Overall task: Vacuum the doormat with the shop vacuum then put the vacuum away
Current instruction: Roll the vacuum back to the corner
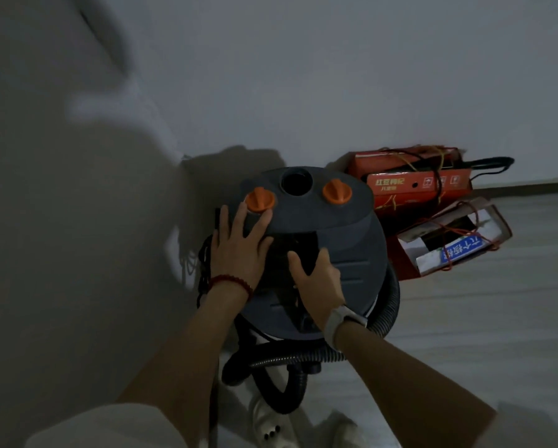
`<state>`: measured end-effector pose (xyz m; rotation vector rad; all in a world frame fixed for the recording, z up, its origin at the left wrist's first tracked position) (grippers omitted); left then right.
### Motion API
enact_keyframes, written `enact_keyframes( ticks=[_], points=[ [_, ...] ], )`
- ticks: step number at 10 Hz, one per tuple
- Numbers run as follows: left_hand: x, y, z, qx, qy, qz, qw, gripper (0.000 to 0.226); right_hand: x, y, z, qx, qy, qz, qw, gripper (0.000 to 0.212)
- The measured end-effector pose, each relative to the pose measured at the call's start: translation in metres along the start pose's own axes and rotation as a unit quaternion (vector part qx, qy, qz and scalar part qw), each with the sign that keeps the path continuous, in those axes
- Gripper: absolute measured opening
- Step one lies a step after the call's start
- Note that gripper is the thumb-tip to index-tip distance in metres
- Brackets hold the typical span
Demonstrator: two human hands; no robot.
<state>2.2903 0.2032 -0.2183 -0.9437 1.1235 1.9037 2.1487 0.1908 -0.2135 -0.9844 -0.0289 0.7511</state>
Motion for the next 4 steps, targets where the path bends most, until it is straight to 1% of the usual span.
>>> enact_keyframes(
  ticks=[1, 2, 3, 4],
  points=[
    [-0.007, 0.002, -0.017, 0.003, 0.01, 0.007, 1.0, 0.058, -0.009, -0.013, -0.015, 0.006, -0.01, 0.007, 1.0, 0.061],
    [-0.011, 0.006, -0.035, 0.002, 0.02, 0.007, 1.0, 0.044, -0.018, -0.023, -0.027, 0.011, -0.014, 0.024, 1.0, 0.061],
    [-0.016, 0.008, -0.048, -0.005, 0.025, -0.001, 1.0, 0.044, -0.023, -0.027, -0.041, -0.007, -0.021, 0.014, 1.0, 0.05],
    [-0.017, 0.01, -0.046, 0.001, 0.015, -0.012, 1.0, 0.05, -0.029, -0.017, -0.043, -0.017, -0.054, 0.019, 0.998, 0.051]
  ],
)
Point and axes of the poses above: each hand's wrist, its own z-axis away from the middle knuckle, its own x-axis out of the palm, y = z × x, the point moved 3 cm from there along -z, towards the middle knuckle, and after that the axes turned 13 degrees about -y, right-handed, at the moved point
